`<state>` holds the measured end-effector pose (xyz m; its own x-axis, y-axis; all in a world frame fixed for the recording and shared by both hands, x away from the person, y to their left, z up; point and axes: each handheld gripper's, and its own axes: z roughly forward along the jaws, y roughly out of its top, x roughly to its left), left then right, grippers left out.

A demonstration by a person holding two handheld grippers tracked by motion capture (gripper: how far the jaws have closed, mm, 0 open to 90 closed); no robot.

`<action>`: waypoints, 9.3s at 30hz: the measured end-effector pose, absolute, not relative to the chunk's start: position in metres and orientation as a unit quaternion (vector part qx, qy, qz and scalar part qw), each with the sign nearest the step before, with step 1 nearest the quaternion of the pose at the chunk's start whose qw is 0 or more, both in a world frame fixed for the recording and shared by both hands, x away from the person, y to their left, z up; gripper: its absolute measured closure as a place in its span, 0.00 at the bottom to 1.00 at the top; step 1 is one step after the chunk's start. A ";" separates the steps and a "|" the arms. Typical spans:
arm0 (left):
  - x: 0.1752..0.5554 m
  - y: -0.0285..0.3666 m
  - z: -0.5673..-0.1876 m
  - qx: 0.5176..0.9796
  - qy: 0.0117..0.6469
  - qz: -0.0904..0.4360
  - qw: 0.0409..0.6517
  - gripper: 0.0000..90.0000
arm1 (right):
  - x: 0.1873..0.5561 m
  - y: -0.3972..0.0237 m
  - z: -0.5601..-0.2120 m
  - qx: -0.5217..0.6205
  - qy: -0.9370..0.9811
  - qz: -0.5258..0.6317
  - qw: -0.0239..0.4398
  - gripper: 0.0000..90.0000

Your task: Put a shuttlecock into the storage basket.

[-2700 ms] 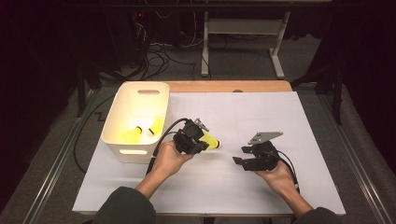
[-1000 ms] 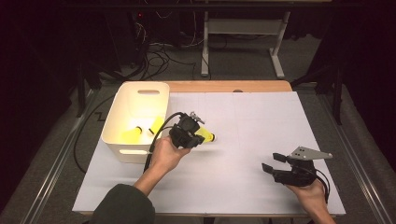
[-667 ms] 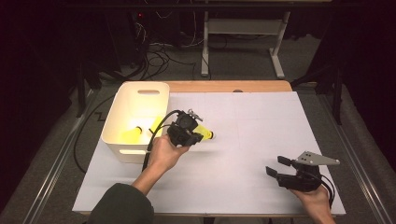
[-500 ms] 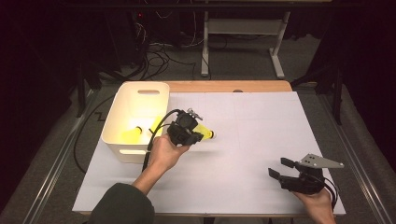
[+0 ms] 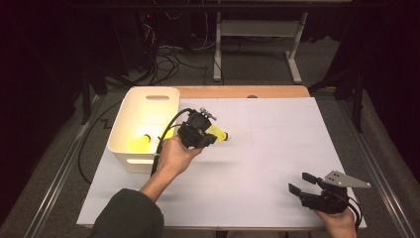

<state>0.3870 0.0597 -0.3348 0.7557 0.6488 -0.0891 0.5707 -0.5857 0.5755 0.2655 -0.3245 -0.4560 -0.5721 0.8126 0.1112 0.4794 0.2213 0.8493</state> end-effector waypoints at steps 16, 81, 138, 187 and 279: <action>0.403 0.067 -0.321 0.880 0.357 0.063 0.305 1.00 | 0.263 -0.321 -0.460 0.426 0.760 0.453 0.188 0.34; 0.412 0.119 -0.283 0.856 0.398 0.086 0.318 1.00 | 0.262 -0.323 -0.461 0.428 0.757 0.455 0.193 0.34; 0.412 0.177 -0.295 0.820 0.460 0.107 0.322 1.00 | 0.262 -0.323 -0.460 0.427 0.756 0.457 0.194 0.35; 0.416 0.198 -0.292 0.799 0.484 0.112 0.337 1.00 | 0.263 -0.323 -0.461 0.425 0.758 0.456 0.192 0.35; 0.452 0.189 -0.346 0.818 0.518 0.079 0.238 0.80 | 0.263 -0.322 -0.463 0.426 0.764 0.446 0.191 0.35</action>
